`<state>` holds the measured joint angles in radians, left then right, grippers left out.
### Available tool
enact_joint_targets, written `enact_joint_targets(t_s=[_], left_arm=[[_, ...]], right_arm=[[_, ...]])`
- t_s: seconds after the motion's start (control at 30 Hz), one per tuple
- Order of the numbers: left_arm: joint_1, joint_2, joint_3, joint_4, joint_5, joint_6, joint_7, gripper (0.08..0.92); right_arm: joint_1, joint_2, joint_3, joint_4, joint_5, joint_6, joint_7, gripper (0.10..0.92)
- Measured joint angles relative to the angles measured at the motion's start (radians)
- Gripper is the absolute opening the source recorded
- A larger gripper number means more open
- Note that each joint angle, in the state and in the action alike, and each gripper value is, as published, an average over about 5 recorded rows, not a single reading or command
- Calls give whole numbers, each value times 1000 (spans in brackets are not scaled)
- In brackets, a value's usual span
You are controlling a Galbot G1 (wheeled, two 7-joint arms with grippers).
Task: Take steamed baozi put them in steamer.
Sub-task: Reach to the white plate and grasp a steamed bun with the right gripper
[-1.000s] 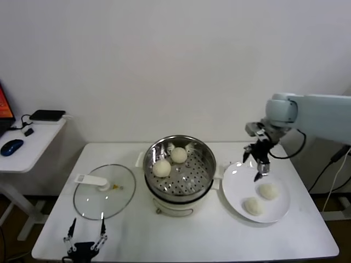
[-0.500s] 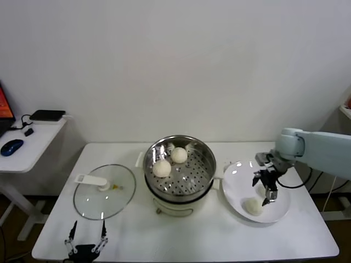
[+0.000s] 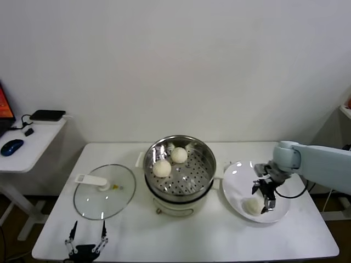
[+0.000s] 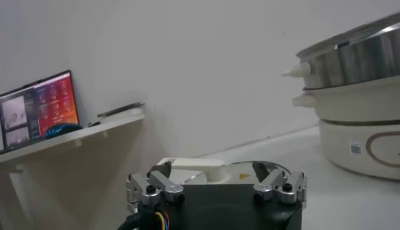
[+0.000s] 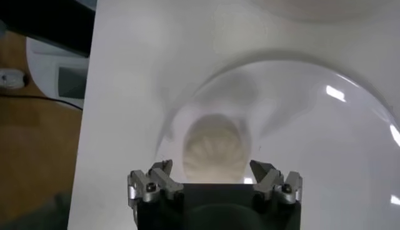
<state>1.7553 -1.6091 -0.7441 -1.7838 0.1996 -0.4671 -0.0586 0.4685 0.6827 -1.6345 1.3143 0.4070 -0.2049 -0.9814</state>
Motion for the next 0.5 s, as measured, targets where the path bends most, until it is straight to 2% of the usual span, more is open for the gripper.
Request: enact_joint_targets(t_s=[0.23, 0.5], left_arm=[[-2, 0, -2, 0, 2, 0, -1, 823], [-1, 0, -3, 0, 3, 0, -1, 823]], right_arm=[[-26, 9, 25, -23, -10, 0, 0, 807], [-36, 16, 36, -34, -12, 1, -3, 628]])
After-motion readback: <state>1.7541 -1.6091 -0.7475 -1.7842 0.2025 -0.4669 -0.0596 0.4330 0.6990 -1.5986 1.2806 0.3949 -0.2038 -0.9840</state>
